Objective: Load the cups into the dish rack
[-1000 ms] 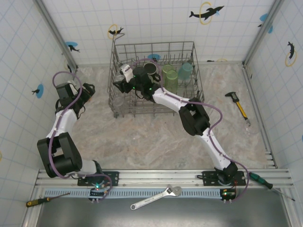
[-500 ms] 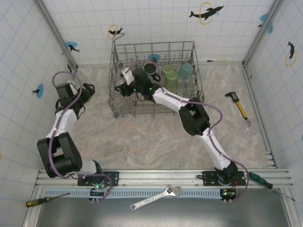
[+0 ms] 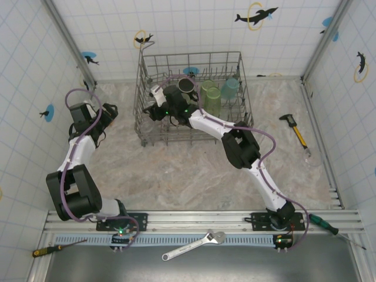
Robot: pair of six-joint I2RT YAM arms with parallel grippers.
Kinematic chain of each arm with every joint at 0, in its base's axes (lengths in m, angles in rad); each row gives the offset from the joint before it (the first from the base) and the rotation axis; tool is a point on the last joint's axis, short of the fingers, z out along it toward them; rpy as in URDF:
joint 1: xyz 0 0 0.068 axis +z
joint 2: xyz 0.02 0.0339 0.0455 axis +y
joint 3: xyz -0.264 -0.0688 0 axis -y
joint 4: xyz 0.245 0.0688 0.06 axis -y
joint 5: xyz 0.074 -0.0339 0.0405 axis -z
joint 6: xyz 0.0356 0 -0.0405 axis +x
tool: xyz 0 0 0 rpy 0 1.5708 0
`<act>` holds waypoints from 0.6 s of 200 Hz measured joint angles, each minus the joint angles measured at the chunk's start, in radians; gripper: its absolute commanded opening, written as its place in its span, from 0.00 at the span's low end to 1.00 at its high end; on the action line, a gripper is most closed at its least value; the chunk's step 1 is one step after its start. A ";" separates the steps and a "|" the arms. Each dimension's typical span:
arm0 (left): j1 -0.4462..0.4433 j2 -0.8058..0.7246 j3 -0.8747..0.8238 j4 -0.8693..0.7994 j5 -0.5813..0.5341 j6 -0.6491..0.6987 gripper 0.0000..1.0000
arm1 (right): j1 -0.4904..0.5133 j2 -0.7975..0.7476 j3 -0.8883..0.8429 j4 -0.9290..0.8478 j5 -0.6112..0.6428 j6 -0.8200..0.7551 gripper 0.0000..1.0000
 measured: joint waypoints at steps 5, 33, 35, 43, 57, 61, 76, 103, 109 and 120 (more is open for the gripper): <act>0.000 0.000 0.000 0.000 0.000 0.000 0.98 | 0.002 0.000 0.000 0.000 0.001 0.000 0.70; 0.000 0.000 0.000 0.000 0.000 0.000 0.98 | 0.005 0.000 0.000 0.000 0.009 0.001 0.81; 0.000 0.000 0.000 0.000 0.000 0.000 0.98 | 0.005 0.000 0.000 0.000 0.010 -0.001 0.81; 0.000 0.000 0.000 0.000 0.000 0.000 0.98 | 0.005 0.000 0.000 0.001 0.015 -0.001 0.83; 0.000 0.000 0.000 0.000 0.000 0.000 0.98 | 0.005 0.000 0.000 0.003 0.021 0.003 0.85; 0.000 0.000 0.000 0.000 0.000 0.000 0.98 | 0.005 0.000 0.000 0.002 0.022 0.006 0.86; 0.000 0.000 0.000 0.000 0.000 0.000 0.98 | 0.005 0.000 0.000 0.005 0.025 0.011 0.88; 0.000 -0.003 0.000 0.000 0.000 0.000 0.98 | 0.005 0.000 0.000 0.015 0.024 0.026 0.94; 0.000 -0.005 0.000 0.000 0.000 0.000 0.98 | 0.005 0.000 0.000 0.016 0.024 0.031 0.95; 0.000 -0.007 0.000 0.000 0.000 0.000 0.98 | 0.005 0.000 0.000 0.021 0.024 0.038 0.98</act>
